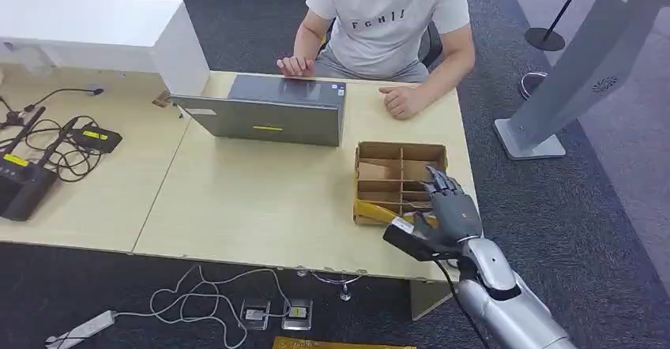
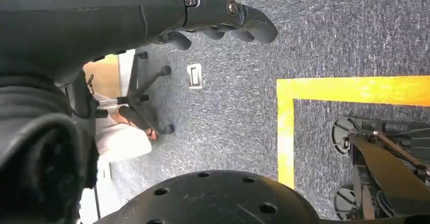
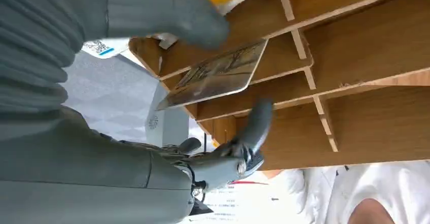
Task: Pass the card to the sensor for recognition and then transmit it.
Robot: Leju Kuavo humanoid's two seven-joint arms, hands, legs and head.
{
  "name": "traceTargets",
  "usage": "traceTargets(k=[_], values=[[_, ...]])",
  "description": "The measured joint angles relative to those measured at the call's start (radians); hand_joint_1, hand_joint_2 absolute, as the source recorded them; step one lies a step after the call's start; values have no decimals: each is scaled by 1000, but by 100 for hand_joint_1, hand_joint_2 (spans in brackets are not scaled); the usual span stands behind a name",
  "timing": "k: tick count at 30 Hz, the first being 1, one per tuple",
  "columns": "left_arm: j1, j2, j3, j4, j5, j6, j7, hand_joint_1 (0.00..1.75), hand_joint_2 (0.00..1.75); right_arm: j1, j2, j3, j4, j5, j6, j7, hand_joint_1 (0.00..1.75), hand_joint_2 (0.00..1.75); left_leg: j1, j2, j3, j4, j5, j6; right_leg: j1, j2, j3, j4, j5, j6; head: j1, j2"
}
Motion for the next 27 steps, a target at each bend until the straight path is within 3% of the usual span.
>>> traceTargets(k=[27], values=[[0, 6, 0, 0, 7, -11, -9, 0, 0, 2, 0, -28, 0, 24, 14, 10, 175, 175, 0, 0, 0, 0, 0, 0, 0, 0, 0, 0, 0, 0, 0, 0]])
